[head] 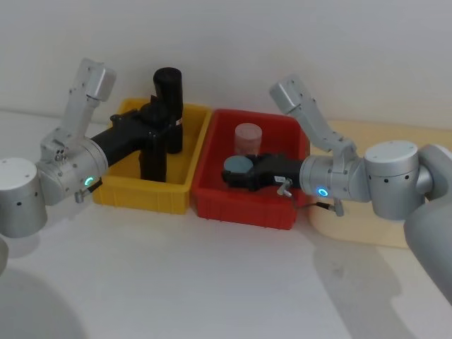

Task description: Pick up the garbage bag with the one hand and transfer it to the other hand.

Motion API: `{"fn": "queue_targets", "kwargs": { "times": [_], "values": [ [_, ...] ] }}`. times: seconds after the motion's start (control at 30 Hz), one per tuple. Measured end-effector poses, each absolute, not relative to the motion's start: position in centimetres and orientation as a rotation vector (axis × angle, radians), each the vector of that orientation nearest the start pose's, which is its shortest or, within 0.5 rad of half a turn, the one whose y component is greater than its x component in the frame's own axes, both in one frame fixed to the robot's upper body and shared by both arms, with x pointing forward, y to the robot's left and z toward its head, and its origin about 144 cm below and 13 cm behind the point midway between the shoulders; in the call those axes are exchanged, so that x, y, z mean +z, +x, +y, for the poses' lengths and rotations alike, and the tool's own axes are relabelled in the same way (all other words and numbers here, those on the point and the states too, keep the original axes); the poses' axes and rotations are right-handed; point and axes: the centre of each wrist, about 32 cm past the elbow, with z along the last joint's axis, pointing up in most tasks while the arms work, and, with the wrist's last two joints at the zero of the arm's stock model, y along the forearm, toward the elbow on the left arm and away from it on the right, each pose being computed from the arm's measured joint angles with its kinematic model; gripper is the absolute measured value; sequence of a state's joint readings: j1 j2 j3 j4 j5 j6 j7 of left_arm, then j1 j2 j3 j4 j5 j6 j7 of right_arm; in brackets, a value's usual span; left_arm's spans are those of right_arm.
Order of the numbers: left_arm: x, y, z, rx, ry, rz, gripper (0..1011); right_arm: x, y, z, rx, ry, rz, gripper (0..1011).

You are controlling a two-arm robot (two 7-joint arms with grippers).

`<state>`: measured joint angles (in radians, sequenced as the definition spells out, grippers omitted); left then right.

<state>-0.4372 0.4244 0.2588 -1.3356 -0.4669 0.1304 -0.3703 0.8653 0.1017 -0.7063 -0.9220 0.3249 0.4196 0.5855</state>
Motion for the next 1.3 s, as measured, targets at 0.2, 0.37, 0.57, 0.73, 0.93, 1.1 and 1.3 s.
{"fn": "queue_targets", "kwargs": {
  "times": [0.2,0.37,0.57,0.73,0.93,1.1,1.3],
  "values": [
    [123.2,56.7,30.7,1.071,0.031,-0.002,508,125.9,64.2,-11.1,-0.563,-0.442,0.122,646],
    [123.2,56.7,30.7,1.071,0.031,-0.002,508,125.9,64.3,-11.2,-0.564,-0.442,0.122,646],
    [123.2,56.7,30.7,1.071,0.032,-0.002,508,125.9,64.3,-11.1,-0.564,-0.441,0.121,646],
    [123.2,56.7,30.7,1.071,0.032,-0.002,508,125.8,64.3,-11.1,-0.564,-0.441,0.121,646],
    [123.3,56.7,30.6,1.064,0.044,-0.016,508,125.8,64.3,-11.1,-0.562,-0.443,0.119,646],
    [123.9,56.7,30.4,1.050,0.053,-0.054,508,126.2,64.3,-11.0,-0.548,-0.444,0.105,646],
    [125.4,56.7,30.0,1.027,0.043,-0.122,508,127.3,64.2,-10.8,-0.540,-0.433,0.068,646]
  ]
}}
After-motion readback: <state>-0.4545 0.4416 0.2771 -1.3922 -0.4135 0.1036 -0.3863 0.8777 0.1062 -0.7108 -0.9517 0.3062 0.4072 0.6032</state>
